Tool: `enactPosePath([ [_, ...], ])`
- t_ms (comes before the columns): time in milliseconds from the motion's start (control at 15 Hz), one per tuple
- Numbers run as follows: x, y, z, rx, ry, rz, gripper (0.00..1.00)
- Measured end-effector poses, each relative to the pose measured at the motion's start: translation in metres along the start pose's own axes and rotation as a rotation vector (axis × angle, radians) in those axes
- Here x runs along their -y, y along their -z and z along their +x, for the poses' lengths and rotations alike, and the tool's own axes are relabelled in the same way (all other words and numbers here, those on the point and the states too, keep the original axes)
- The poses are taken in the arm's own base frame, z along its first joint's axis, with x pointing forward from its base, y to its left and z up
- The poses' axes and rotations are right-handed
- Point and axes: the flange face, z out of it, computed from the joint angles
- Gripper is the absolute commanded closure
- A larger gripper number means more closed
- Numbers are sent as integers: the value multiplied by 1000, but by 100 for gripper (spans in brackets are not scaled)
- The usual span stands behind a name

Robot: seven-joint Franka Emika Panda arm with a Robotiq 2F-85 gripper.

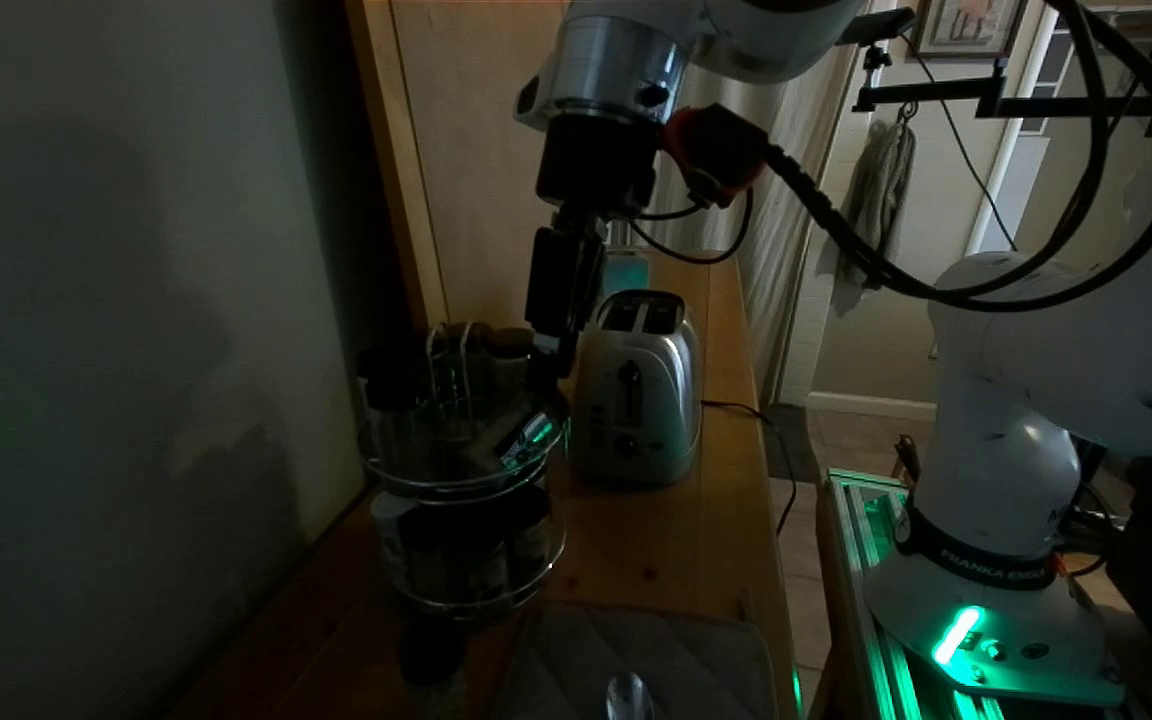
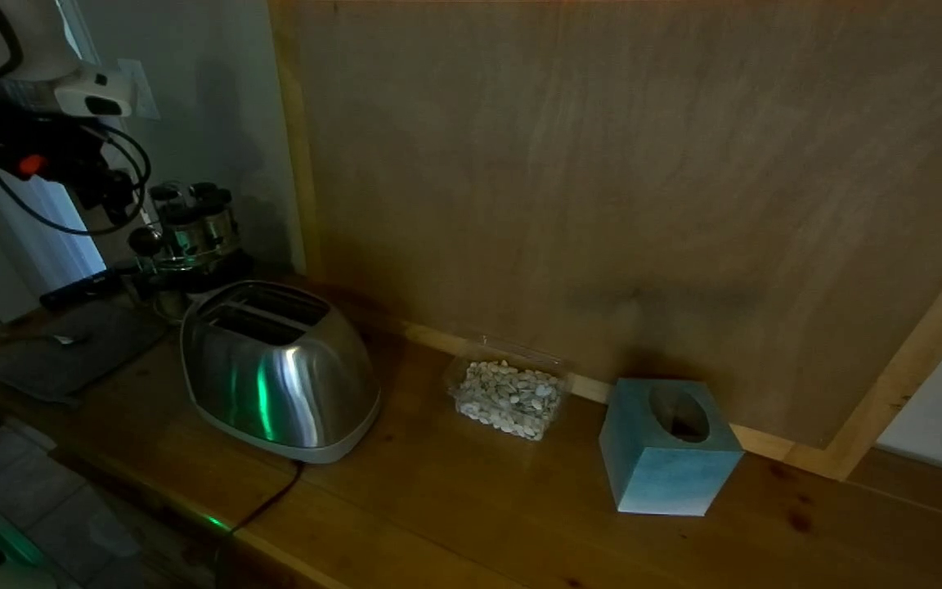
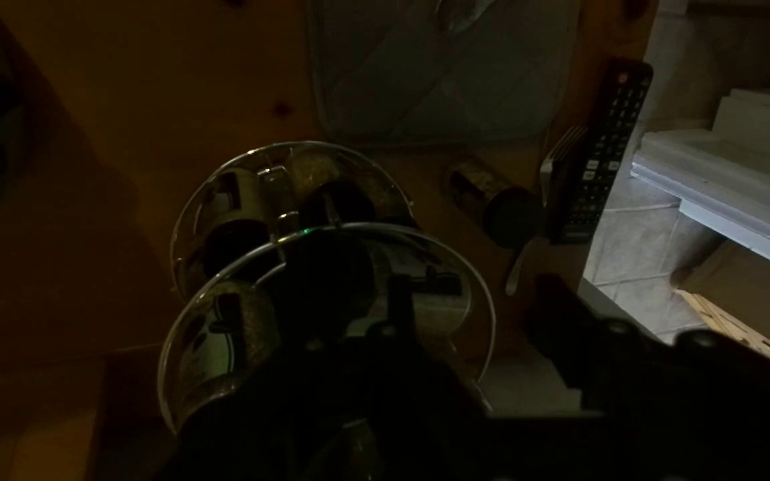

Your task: Straighten the tilted bottle on the rack

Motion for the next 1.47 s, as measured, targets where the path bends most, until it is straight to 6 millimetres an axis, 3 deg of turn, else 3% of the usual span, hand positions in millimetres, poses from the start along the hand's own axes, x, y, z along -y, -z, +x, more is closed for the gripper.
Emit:
enactPosePath([
  [133, 2, -1, -1, 3, 6, 5, 27],
  [400, -3, -1, 1, 1, -6, 0, 1],
  [933, -36, -24, 1, 38, -85, -14, 0],
  [1467, -47, -34, 9, 38, -128, 27, 0],
])
